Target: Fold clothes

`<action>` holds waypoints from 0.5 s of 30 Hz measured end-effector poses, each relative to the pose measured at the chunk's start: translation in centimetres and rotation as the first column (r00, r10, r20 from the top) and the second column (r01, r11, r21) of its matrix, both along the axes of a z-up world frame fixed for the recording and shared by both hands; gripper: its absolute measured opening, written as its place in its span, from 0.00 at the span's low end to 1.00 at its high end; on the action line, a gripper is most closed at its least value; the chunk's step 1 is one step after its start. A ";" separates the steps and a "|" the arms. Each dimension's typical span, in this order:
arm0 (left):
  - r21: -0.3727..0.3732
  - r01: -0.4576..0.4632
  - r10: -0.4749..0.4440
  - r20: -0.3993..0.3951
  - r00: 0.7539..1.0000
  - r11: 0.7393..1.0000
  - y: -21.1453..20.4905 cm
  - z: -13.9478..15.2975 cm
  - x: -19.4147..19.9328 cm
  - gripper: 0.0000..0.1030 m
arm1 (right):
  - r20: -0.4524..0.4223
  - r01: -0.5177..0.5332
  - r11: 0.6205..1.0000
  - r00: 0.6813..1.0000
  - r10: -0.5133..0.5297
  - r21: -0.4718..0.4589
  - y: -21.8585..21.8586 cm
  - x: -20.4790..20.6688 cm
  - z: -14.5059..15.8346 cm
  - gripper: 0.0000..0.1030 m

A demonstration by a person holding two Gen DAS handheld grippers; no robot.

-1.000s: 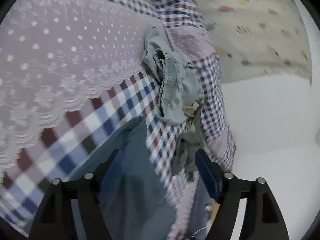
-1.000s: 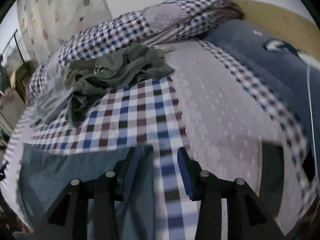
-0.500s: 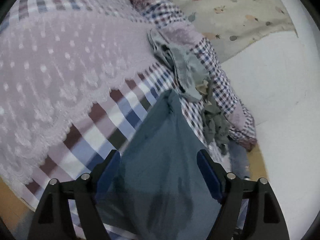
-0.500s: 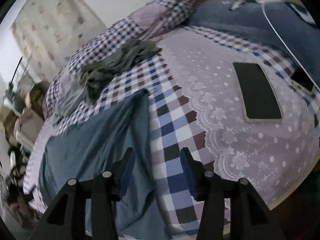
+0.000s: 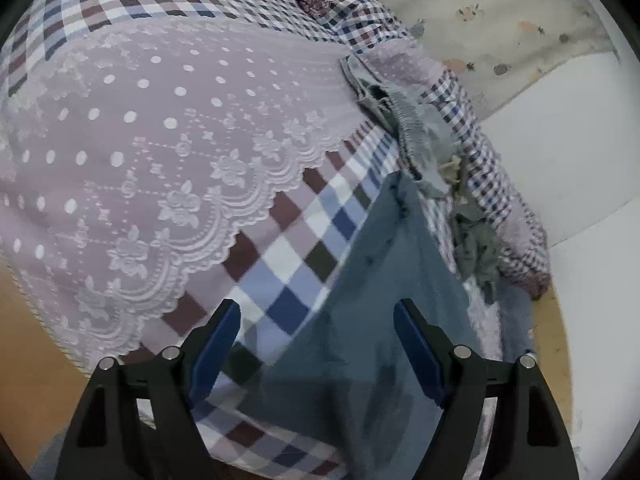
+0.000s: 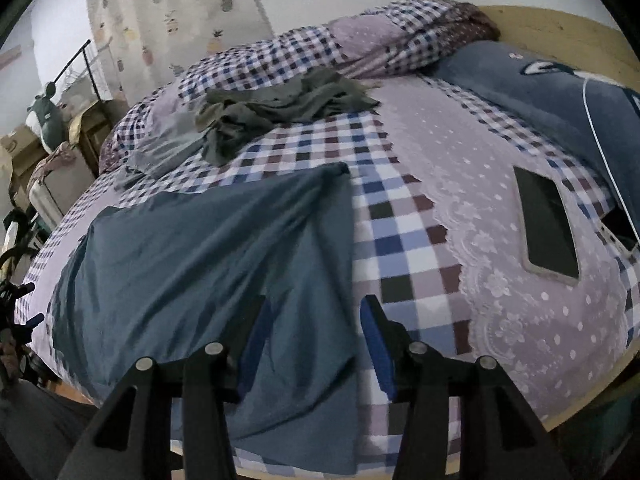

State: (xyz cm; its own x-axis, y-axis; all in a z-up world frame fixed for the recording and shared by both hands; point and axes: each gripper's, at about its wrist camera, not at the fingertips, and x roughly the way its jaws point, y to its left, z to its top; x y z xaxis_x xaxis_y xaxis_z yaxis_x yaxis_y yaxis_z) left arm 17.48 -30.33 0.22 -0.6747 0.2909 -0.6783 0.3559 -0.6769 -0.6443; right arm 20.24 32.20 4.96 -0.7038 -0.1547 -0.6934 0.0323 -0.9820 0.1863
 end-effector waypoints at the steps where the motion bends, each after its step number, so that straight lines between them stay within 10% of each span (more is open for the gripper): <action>1: -0.022 0.016 -0.016 0.015 1.000 1.000 0.3 -0.1 0.1 0.79 | -0.004 -0.011 1.000 1.000 0.011 0.005 -0.5 -0.1 0.1 0.49; 8: -0.163 0.135 -0.116 0.123 0.986 0.977 2.3 -1.2 0.5 0.79 | 0.004 -0.057 0.998 0.998 0.057 0.024 -2.7 -0.1 -0.2 0.49; 15: -0.077 0.135 -0.128 0.088 0.988 0.988 3.4 -1.2 3.1 0.79 | -0.009 -0.126 0.992 0.992 0.126 -0.006 -5.1 1.7 -0.1 0.49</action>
